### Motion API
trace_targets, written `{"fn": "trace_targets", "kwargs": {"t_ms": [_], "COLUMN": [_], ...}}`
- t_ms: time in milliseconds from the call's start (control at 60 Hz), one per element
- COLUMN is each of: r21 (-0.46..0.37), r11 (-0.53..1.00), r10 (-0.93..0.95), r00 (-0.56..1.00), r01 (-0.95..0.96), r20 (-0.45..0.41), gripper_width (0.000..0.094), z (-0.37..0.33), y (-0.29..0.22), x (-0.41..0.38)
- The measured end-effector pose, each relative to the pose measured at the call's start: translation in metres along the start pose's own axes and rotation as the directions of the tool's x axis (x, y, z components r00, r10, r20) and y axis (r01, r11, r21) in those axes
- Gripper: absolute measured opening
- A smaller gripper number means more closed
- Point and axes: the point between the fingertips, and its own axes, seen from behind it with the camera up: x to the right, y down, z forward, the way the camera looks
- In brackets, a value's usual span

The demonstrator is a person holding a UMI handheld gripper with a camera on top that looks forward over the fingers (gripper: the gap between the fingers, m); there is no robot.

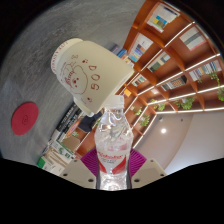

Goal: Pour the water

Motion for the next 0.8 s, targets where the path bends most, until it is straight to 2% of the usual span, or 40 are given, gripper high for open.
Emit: {"fn": "trace_targets", "kwargs": {"t_ms": [117, 250, 350, 450, 517, 533, 600, 667, 733, 800], "r21": [0.001, -0.003, -0.025, -0.012, -0.008, -0.013, -0.035, -0.077, -0.108, -0.155], "r11": [0.992, 0.879, 0.606, 0.213, -0.040, -0.093, -0.266, -0.407, -0.538, -0.636], "r10": [0.128, 0.478, 0.795, 0.976, 0.997, 0.994, 0.961, 0.908, 0.832, 0.748], "r00": [0.992, 0.878, 0.606, 0.212, -0.040, -0.094, -0.268, -0.413, -0.548, -0.653], "r01": [-0.128, -0.478, -0.795, -0.977, -0.999, -0.996, -0.963, -0.910, -0.836, -0.756], "r20": [-0.016, -0.007, 0.035, 0.055, 0.068, 0.065, 0.076, 0.078, 0.093, 0.115], "gripper_width": [0.0379, 0.0378, 0.0380, 0.0380, 0.0402, 0.0403, 0.0402, 0.0402, 0.0401, 0.0401], "z": [-0.004, -0.017, -0.027, -0.032, -0.035, -0.037, -0.040, -0.037, -0.037, -0.035], "y": [0.007, 0.021, 0.029, 0.034, 0.038, 0.025, 0.040, 0.019, 0.032, 0.015], "x": [0.005, 0.012, 0.010, 0.008, 0.007, 0.008, -0.007, -0.024, -0.040, -0.054]}}
